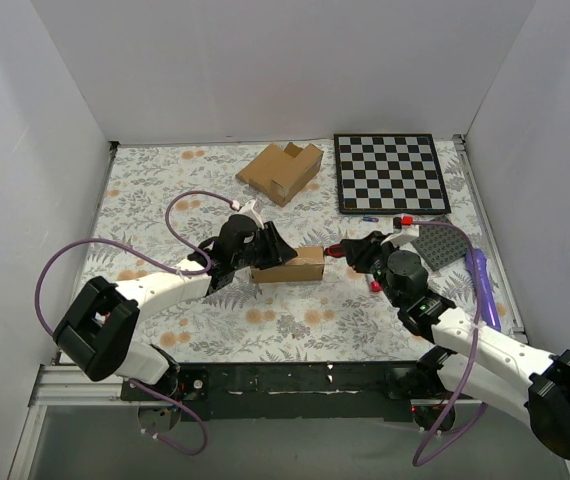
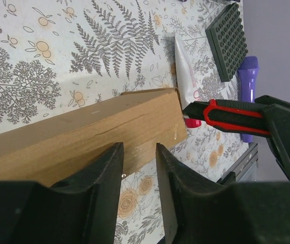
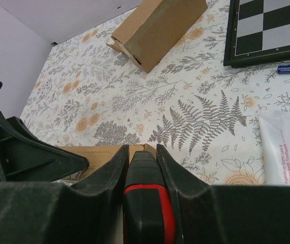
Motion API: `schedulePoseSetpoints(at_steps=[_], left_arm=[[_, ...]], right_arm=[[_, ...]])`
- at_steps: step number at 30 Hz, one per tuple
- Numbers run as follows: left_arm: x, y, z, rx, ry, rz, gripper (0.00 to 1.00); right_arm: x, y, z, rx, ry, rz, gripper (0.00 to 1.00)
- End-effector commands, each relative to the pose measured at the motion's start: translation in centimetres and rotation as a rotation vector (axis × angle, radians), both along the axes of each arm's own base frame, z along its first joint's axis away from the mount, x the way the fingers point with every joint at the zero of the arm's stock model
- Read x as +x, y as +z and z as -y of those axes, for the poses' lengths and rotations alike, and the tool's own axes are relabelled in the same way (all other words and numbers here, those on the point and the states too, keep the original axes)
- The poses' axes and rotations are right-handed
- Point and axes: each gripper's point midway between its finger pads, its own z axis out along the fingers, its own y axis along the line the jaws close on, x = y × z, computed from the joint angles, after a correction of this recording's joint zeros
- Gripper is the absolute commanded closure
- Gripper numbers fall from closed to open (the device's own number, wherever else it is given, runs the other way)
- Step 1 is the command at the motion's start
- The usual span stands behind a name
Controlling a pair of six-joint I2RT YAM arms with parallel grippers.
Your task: Unpack the express box
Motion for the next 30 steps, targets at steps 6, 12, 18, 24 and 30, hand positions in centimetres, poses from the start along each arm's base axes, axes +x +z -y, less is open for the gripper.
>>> schedulePoseSetpoints(at_steps=[6,12,18,24,30], left_arm=[[-0.7,-4.0,-1.5,0.091,0.051,-0.090,0.81],[-0.5,-3.3,-1.4,0.088,0.048,-0.067,0.70],[0.6,-0.3,-1.4,0.130,0.013,0.046,0.36],[1.2,1.8,-1.7,0.247,-0.099,0.181,0.29],[2.5,4.4,-2.9,0.321,-0.107,0.296,0.22]], right_arm=[[-1.7,-0.1,-1.3,0.022,0.082,-0.061,0.99],[-1.7,-0.4,-1.3,0.010,0.080,-0.064,0.99],[-1.5,-0.3,-1.4,-0.019,0.090,-0.052,0.99],[-1.3,-0.1,-2.1,-0.072,0.131,-0.033,0.99],[-1.2,-0.3,-2.1,-0.100,0.137,-0.035,0.99]])
